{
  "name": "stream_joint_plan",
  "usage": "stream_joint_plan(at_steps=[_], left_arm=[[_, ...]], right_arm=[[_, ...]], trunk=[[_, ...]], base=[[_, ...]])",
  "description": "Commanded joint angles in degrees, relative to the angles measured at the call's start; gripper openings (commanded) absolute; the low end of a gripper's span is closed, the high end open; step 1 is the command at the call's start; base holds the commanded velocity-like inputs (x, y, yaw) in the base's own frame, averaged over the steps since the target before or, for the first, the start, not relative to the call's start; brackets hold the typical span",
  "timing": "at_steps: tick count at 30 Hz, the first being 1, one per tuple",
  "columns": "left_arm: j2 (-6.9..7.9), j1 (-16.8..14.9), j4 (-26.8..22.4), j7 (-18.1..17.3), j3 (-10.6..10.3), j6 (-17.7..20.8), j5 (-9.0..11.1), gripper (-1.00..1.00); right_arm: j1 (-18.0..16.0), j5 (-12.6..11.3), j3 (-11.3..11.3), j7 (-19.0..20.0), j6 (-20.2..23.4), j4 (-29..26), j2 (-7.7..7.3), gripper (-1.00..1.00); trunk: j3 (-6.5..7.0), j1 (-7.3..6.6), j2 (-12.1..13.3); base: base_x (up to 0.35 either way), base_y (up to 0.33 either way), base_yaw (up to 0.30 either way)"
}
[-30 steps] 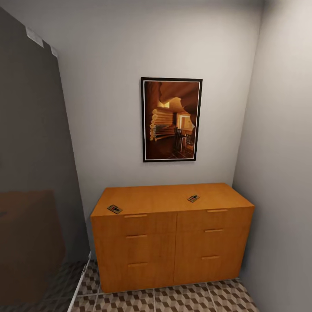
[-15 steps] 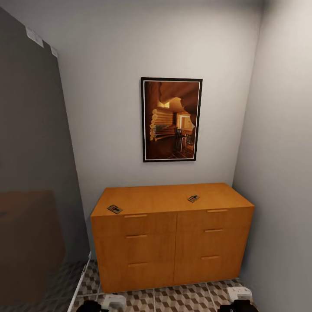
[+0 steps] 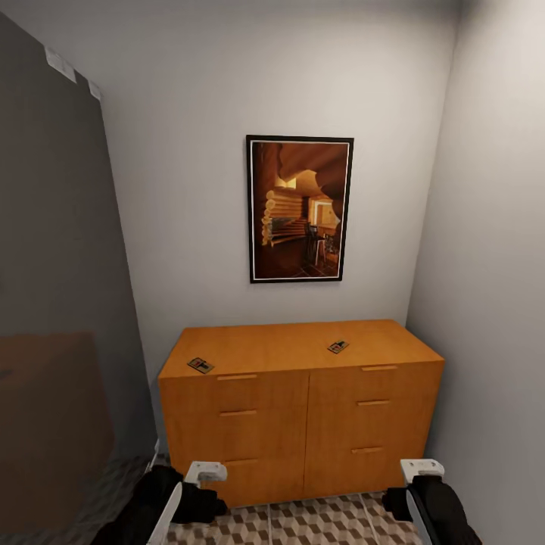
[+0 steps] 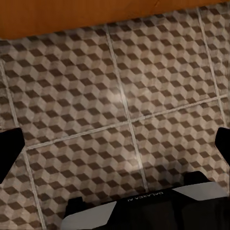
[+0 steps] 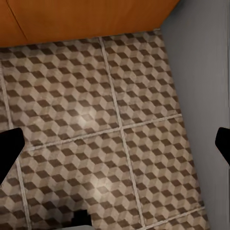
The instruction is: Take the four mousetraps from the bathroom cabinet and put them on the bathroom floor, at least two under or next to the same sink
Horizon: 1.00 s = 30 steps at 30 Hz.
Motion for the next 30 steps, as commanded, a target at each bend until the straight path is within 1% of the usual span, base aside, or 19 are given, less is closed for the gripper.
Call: stream_joint_plan(at_steps=[1, 3, 7, 10, 14, 18, 22, 30], left_arm=[[0.0, 0.0, -1.7, 0.2, 0.0, 1.0, 0.4, 1.0], [-0.03, -0.1, -4.5, 0.2, 0.0, 2.0, 0.5, 1.0], [-0.13, -0.1, -9.1, 0.2, -0.1, 3.2, 0.6, 1.0], [-0.3, -0.1, -11.6, 0.2, -0.2, 3.6, 0.6, 1.0], [-0.51, -0.1, -14.2, 0.2, -0.2, 3.8, 0.6, 1.0], [-0.59, -0.3, -15.9, 0.2, -0.3, 3.8, 0.5, 1.0], [-0.62, -0.4, -16.6, 0.2, -0.3, 3.8, 0.5, 1.0], [-0.64, -1.0, -17.1, 0.2, -0.3, 3.8, 0.7, 1.0]], right_arm=[[0.0, 0.4, 0.0, 0.2, 1.0, -1.2, -0.03, 1.0], [0.0, 0.5, 0.0, 0.2, 2.3, -3.3, -0.18, 1.0], [0.0, 0.6, 0.0, 0.2, 2.3, -6.9, -0.94, 1.0], [0.0, 0.6, 0.0, 0.2, 2.3, -8.7, -1.43, 1.0], [0.1, 0.6, 0.0, 0.2, 2.3, -9.9, -1.71, 1.0], [-0.2, 0.7, 0.1, 0.2, 2.3, -10.4, -1.86, 1.0], [-0.8, 0.6, 0.1, 0.2, 2.3, -10.6, -1.92, 1.0], [-5.0, 0.6, 0.3, 0.2, 2.3, -10.8, -1.92, 1.0]], trunk=[[-0.09, 0.01, -0.1], [-0.09, 0.01, -0.1], [-0.09, 0.01, -0.1], [-0.09, 0.01, -0.1], [-0.09, 0.01, -0.1], [-0.09, 0.01, -0.1], [-0.09, 0.01, -0.1], [-0.09, 0.01, -0.1]], base=[[0.0, 0.0, 0.0], [0.0, 0.0, 0.0], [0.0, 0.0, 0.0], [0.0, 0.0, 0.0], [0.0, 0.0, 0.0], [0.0, 0.0, 0.0], [0.0, 0.0, 0.0], [0.0, 0.0, 0.0]])
